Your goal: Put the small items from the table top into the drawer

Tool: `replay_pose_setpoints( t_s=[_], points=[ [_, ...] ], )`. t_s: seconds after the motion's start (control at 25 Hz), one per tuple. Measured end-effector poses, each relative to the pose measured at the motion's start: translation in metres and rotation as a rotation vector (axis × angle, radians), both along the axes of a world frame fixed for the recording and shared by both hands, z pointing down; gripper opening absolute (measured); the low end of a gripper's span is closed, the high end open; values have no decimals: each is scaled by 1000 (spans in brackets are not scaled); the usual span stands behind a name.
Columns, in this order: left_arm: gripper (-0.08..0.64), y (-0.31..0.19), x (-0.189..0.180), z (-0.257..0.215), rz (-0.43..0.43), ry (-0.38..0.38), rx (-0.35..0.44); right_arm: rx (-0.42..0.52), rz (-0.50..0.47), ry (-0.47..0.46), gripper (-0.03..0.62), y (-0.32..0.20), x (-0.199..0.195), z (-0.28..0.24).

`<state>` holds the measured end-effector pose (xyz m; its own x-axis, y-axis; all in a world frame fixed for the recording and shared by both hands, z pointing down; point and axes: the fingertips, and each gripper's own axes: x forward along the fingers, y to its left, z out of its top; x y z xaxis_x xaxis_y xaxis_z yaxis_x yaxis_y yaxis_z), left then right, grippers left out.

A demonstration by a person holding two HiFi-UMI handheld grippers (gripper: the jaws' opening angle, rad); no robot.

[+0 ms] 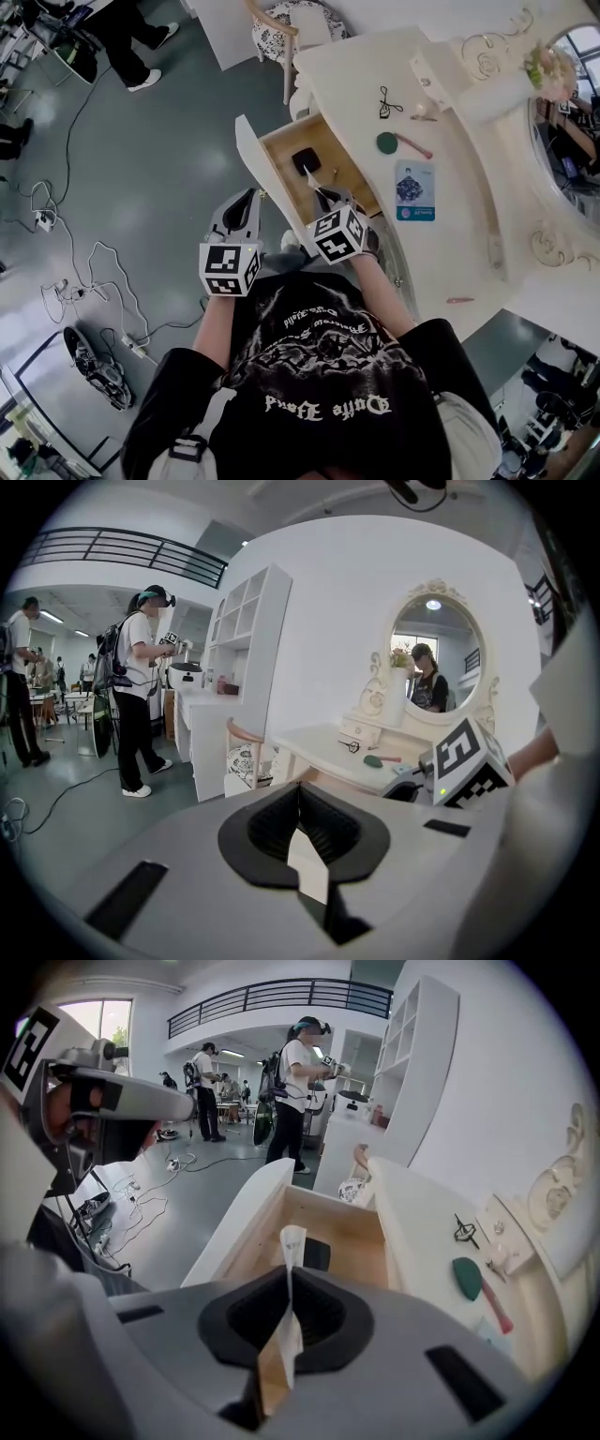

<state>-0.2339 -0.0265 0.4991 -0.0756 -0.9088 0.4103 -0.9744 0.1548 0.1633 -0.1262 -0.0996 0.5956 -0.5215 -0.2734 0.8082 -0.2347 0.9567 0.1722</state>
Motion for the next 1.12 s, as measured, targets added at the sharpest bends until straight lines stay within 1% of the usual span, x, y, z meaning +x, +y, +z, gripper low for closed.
replay_pose_setpoints(
  t_s=[0.32, 0.52, 0.8, 0.96, 1.12],
  points=[
    [15, 5, -5, 5, -29, 2, -22, -18, -8, 52, 21, -4, 2, 20],
    [15, 11, -11, 11, -49, 8, -45, -1, -49, 91, 21, -1, 0, 32],
    [15, 18, -17, 17, -61, 13, -68, -68, -30, 119, 23, 4, -1, 45],
    [15, 24, -23, 19, -69, 8, -83, -106, -2, 111, 23, 5, -4, 52],
    [15, 27, -23, 22, -70, 8, -94, -131, 10, 121, 23, 7, -2, 60]
  ],
)
